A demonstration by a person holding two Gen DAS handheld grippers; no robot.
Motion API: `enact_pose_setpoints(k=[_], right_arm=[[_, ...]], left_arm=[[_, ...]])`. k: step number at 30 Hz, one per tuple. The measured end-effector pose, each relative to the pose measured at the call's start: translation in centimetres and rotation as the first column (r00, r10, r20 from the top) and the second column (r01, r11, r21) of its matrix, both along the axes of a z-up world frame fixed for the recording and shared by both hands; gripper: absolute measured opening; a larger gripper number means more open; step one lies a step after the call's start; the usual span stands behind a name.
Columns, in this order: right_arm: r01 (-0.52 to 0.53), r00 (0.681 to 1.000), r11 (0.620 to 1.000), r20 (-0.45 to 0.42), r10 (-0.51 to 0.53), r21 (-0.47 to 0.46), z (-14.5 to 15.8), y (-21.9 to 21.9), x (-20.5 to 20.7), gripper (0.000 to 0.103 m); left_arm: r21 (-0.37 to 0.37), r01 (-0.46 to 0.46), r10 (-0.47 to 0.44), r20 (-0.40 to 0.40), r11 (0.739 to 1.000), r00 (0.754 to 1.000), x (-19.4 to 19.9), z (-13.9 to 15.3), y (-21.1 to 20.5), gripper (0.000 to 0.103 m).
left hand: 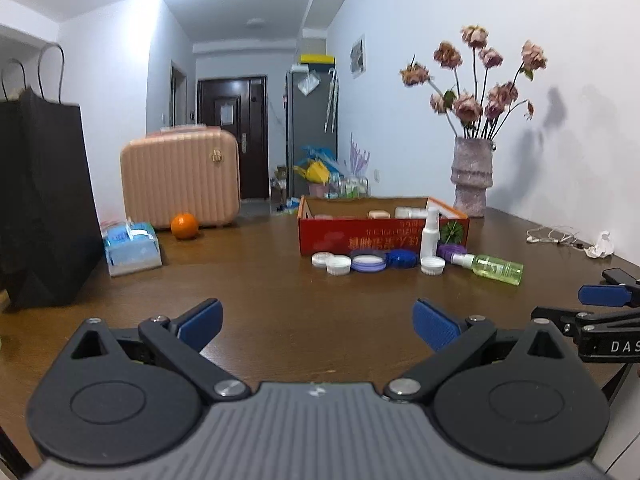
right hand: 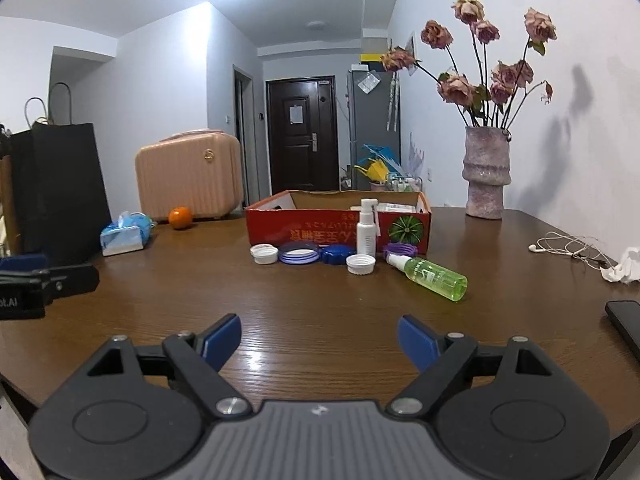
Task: Organize rigid objects
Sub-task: 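Grasp a white cap with the left tool while the right tool grasps another white cap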
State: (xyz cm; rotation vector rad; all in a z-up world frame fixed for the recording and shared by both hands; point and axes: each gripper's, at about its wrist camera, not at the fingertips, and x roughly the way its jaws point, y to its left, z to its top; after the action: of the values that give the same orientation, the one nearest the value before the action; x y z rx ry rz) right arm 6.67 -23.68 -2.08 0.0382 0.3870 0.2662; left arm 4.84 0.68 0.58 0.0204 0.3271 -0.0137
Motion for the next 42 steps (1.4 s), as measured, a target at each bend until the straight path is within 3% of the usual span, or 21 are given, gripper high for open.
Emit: enact_pose_setpoints(k=[5,10,14,20,22,26,29,31,33,34,39,42], right_arm=[[0.024,0.999,1.0,-0.037,-0.023,0.008,-0.7,-0.7,2.9,0.084],[0.026,0.997,1.0,-0.078,-0.025,0.012,-0.8,-1.5,7.6,0.081],[0.009,0.991,1.0,-0.13,-0.007,0.012,-0.9,-1.5,12.7,0.08],[-0.039,0.979,0.999,-0.202,0.037,-0.006,-2.1,-0.1,21.1,0.073],[-0.04,0.973,0.999,-0.228,0.036,-0.015,-2.7,0.4,23.5,0.07],[-0.037,0.959,0.999,-0.283,0.032,-0.011,-3.8,1.1,27.4,0.06],[-0.027,0.957,0.999,-0.291,0.019,-0.022,-4.2,1.3,28.8,0.058],[-0.029,0.956,0.999,-0.294,0.023,-0.017,-4.4,1.3,29.5,0.055],[-0.022,0.957,0.999,-0.289,0.011,-0.035,-4.4,1.5,29.8,0.039],[-0.024,0.958,0.999,-0.286,0.01,-0.045,-4.4,1.6,29.9,0.039],[-0.032,0.964,0.998,-0.266,0.016,-0.056,-4.0,1.8,29.4,0.039],[-0.061,0.971,0.996,-0.236,0.044,-0.065,-3.1,2.1,27.3,0.039]], left_arm=[[0.015,0.023,-0.022,-0.06,1.0,0.998,3.6,-0.9,-0.6,0.103],[-0.031,0.042,-0.045,-0.123,0.999,0.991,8.9,-1.1,-0.8,0.101],[-0.065,0.043,-0.055,-0.187,0.997,0.981,14.4,-1.3,-0.5,0.092],[-0.048,0.099,-0.108,-0.274,0.994,0.956,23.2,-2.7,-1.0,0.084],[-0.061,0.119,-0.133,-0.318,0.991,0.939,26.1,-3.6,-1.0,0.073],[-0.031,0.101,-0.106,-0.355,0.994,0.929,30.4,-5.3,-1.0,0.064],[-0.035,0.114,-0.119,-0.364,0.993,0.924,32.1,-5.8,-0.8,0.062],[-0.038,0.129,-0.134,-0.363,0.991,0.922,32.7,-5.9,-0.8,0.053],[-0.036,0.142,-0.145,-0.37,0.989,0.917,33.2,-6.2,-0.9,0.047],[-0.032,0.145,-0.147,-0.365,0.989,0.919,33.3,-6.3,-0.9,0.041],[-0.029,0.172,-0.171,-0.35,0.985,0.921,32.7,-5.8,-1.4,0.04],[-0.01,0.166,-0.161,-0.308,0.986,0.938,29.9,-4.6,-1.5,0.04]])
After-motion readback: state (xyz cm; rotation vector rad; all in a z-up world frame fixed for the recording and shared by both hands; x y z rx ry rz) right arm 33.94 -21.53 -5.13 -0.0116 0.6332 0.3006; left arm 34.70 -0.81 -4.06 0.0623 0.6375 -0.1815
